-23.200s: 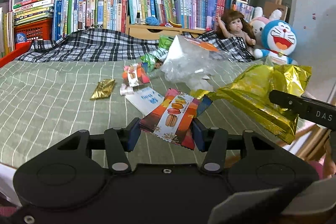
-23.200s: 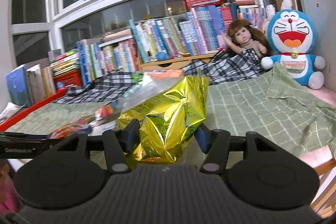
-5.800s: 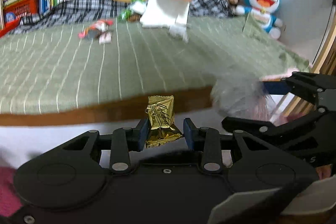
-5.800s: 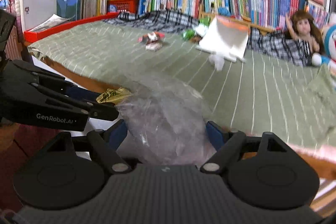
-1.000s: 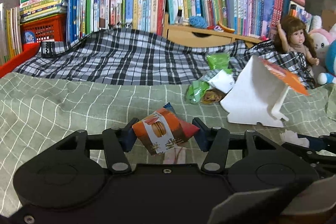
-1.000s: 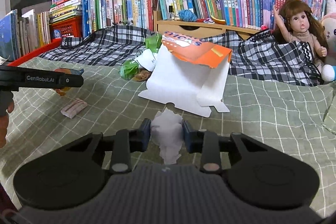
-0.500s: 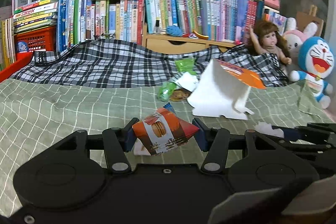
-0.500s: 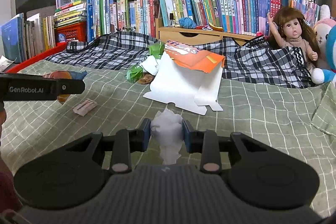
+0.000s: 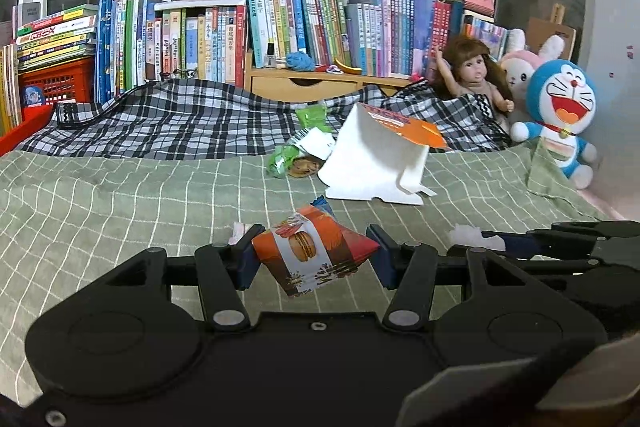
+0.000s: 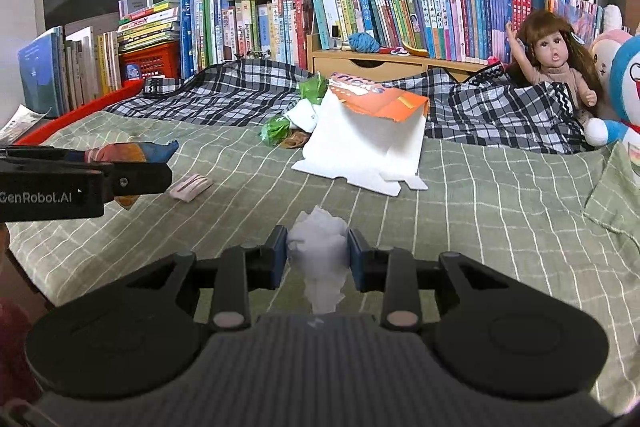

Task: Organize books
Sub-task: 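Carry the orange wrapper and white tissue off the bed over the black bin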

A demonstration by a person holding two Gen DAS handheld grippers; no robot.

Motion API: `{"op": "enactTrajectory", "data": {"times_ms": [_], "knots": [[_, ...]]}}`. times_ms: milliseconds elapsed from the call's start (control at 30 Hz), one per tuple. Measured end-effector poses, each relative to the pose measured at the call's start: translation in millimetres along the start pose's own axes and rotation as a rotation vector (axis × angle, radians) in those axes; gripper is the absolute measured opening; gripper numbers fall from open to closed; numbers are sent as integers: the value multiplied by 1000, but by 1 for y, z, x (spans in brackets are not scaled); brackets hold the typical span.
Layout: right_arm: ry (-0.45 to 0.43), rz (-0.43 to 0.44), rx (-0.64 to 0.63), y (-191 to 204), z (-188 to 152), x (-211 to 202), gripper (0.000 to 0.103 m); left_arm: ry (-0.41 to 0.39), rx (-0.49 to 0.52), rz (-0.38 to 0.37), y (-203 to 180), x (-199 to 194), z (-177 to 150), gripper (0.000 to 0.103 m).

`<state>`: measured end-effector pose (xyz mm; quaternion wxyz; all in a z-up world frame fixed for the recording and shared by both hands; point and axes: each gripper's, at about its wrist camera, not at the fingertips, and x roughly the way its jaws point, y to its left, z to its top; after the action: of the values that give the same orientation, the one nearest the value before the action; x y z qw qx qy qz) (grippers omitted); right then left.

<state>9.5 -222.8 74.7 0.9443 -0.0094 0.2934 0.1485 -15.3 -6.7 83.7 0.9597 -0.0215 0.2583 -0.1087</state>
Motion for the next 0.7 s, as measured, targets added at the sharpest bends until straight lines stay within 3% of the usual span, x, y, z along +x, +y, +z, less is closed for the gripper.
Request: {"op": "enactTrajectory", "data": {"times_ms": [700], "knots": [[40, 99, 66, 18, -53, -64, 38, 32, 25, -97, -22, -69, -56, 53]]}}
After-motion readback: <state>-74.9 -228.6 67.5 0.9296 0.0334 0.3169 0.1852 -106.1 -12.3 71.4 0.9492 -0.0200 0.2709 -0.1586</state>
